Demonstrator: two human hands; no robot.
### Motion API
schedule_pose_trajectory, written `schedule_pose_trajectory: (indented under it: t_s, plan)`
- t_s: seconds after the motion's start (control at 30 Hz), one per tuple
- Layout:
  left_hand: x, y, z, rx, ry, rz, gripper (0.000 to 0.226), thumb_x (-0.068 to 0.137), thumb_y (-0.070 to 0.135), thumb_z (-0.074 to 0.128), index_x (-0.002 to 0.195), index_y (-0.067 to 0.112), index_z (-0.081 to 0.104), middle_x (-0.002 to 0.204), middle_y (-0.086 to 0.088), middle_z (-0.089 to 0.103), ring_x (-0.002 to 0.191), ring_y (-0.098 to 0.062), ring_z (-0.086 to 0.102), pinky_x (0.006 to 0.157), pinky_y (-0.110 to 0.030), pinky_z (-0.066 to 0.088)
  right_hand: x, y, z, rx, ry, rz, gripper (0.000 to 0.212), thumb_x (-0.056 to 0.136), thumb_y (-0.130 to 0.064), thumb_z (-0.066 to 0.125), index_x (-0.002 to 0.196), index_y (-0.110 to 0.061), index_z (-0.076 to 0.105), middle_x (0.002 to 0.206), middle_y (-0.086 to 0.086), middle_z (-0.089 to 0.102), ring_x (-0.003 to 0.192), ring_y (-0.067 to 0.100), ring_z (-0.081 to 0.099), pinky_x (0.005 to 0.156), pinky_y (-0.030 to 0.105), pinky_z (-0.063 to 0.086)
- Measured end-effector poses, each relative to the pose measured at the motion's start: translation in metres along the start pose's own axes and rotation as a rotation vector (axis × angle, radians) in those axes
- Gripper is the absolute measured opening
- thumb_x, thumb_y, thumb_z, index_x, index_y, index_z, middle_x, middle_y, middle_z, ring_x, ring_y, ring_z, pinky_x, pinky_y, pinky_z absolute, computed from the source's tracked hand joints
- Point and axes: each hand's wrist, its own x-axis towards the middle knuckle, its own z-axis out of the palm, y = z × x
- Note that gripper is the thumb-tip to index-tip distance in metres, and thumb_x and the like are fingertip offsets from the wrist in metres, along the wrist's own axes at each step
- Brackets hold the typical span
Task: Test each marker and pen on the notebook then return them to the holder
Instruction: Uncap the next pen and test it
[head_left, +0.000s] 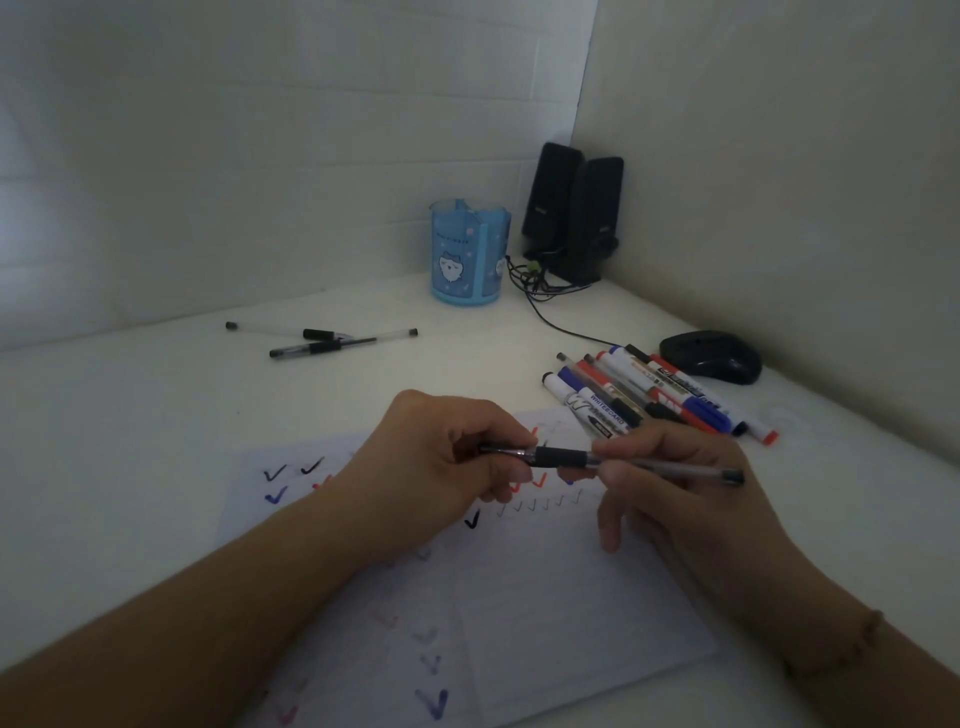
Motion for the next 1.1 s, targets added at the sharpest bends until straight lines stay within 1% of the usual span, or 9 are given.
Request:
schedule_pose_trajectory:
  t_s: [0.1,0.23,0.3,0.47,0.63,0.73,0.83,0.97,1.1]
  plan:
    - [0.001,0.001,0.000,0.008,-0.008,0.008,0.023,0.076,0.009,0.076,0.083,0.031,0.069,0.067,0.007,0.071,0.058,-0.006,0.067,0.061,-0.015,0.053,0.001,0.002,-0.001,0.009,-0.020,-0.013,0.040,0.062,-0.056,0.074,0.082,-0.021,0.071,0.090,0.008,0.075,0.050,0.027,0.065,0.063,0.059,0.053]
    - [0.006,-0.006,-0.005,0.090,0.022,0.046,0.023,0.076,0.014,0.076,0.086,0.034,0.068,0.074,0.007,0.071,0.067,-0.012,0.068,0.067,-0.029,0.058,0.006,0.003,-0.004,0.076,-0.043,-0.025,0.025,0.066,-0.034,0.066,0.084,-0.017,0.072,0.083,0.008,0.074,0.051,0.018,0.059,0.050,0.024,0.049]
    - [0.006,-0.011,-0.006,0.129,0.078,0.078,0.018,0.077,0.018,0.076,0.088,0.030,0.070,0.075,0.010,0.069,0.069,-0.013,0.065,0.070,-0.034,0.057,0.007,0.002,-0.010,0.072,0.013,-0.074,0.027,0.069,-0.035,0.061,0.085,-0.016,0.072,0.079,0.007,0.072,0.054,0.018,0.056,0.045,0.018,0.041]
    - [0.003,-0.010,-0.002,0.260,0.084,0.336,0.019,0.080,0.029,0.074,0.096,0.020,0.072,0.083,0.008,0.069,0.069,-0.005,0.062,0.067,-0.020,0.053,0.003,0.008,-0.007,-0.702,0.096,-0.168,0.017,0.071,-0.052,0.062,0.076,-0.037,0.067,0.078,-0.016,0.066,0.076,0.006,0.057,0.063,0.029,0.050]
    - [0.001,-0.009,0.003,0.283,0.172,0.371,0.025,0.079,0.031,0.074,0.101,0.019,0.071,0.083,0.010,0.069,0.070,-0.004,0.063,0.068,-0.021,0.053,0.005,0.006,-0.001,-0.842,0.118,-0.333,0.016,0.072,-0.047,0.063,0.086,-0.039,0.063,0.083,-0.017,0.057,0.080,0.009,0.054,0.064,0.035,0.052]
    - [0.003,-0.010,0.000,0.275,0.217,0.235,0.046,0.081,0.042,0.069,0.124,0.030,0.056,0.099,0.017,0.066,0.087,-0.004,0.062,0.078,-0.023,0.052,0.008,0.000,-0.009,-0.750,0.328,-0.389,0.012,0.072,-0.031,0.069,0.083,-0.028,0.065,0.083,-0.005,0.060,0.076,0.017,0.057,0.064,0.028,0.048]
    - [0.010,-0.023,-0.013,0.558,0.341,0.064,0.040,0.084,0.048,0.061,0.120,0.030,0.057,0.115,0.012,0.061,0.105,-0.011,0.056,0.091,-0.028,0.043,0.030,0.006,-0.033,-0.814,0.564,-0.212,0.011,0.076,-0.031,0.071,0.078,-0.029,0.061,0.083,0.002,0.061,0.077,0.020,0.055,0.061,0.025,0.036]
    - [0.018,-0.053,-0.045,0.835,0.380,-0.258,0.042,0.083,0.047,0.061,0.117,0.023,0.059,0.124,0.000,0.057,0.113,-0.029,0.051,0.097,-0.045,0.040,0.052,0.030,-0.048,-1.047,0.532,0.078,0.013,0.076,-0.040,0.071,0.075,-0.031,0.062,0.082,0.001,0.063,0.076,0.018,0.055,0.063,0.026,0.036]
    - [0.017,-0.073,-0.066,0.912,0.269,-0.617,0.054,0.088,0.052,0.049,0.133,0.022,0.044,0.142,-0.003,0.041,0.130,-0.032,0.035,0.108,-0.056,0.022,0.053,0.038,-0.047,-1.032,0.471,0.099,0.013,0.075,-0.044,0.069,0.073,-0.033,0.061,0.079,-0.002,0.064,0.075,0.017,0.056,0.064,0.028,0.045]
